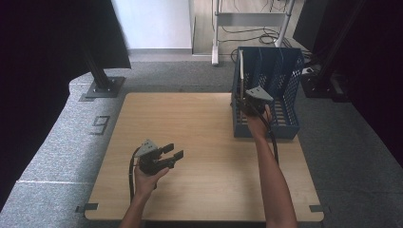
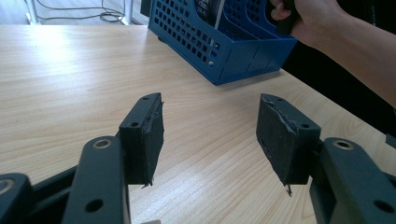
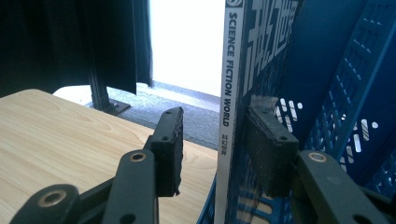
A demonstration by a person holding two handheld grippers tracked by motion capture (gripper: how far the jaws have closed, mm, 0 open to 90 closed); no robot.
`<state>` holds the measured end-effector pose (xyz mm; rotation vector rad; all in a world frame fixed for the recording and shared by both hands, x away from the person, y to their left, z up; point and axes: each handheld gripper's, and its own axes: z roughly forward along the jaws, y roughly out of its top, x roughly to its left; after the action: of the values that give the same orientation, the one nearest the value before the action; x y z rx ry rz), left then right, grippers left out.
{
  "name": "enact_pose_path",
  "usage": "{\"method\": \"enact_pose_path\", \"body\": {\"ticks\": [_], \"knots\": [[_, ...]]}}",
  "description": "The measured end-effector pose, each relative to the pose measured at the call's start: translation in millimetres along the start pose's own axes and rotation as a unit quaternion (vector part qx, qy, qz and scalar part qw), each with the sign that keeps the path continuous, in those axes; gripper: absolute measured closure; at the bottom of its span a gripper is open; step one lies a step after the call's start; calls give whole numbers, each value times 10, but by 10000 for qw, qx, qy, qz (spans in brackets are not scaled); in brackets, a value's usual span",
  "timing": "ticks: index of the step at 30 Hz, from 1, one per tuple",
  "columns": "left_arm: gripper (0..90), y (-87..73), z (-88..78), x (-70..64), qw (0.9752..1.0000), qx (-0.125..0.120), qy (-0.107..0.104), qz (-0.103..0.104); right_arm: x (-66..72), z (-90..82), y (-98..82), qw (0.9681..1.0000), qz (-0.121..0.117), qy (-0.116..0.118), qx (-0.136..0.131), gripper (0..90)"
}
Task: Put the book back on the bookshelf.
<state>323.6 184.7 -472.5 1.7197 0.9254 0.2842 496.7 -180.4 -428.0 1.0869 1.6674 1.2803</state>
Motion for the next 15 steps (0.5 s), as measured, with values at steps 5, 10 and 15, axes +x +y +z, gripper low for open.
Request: {"method": "enact_pose_path", "body": {"ticks": [5, 10, 15], "knots": [[414, 1, 0, -10, 10000, 3, -7, 15, -6, -17, 8, 10000, -10, 32, 12, 561], [414, 0, 6, -8, 10000, 13, -3, 7, -12, -35, 8, 10000, 16, 74, 32, 554], [414, 0, 2, -7, 10000, -1, 0, 4, -14, -55, 10, 9999, 53, 112, 47, 532]]}}
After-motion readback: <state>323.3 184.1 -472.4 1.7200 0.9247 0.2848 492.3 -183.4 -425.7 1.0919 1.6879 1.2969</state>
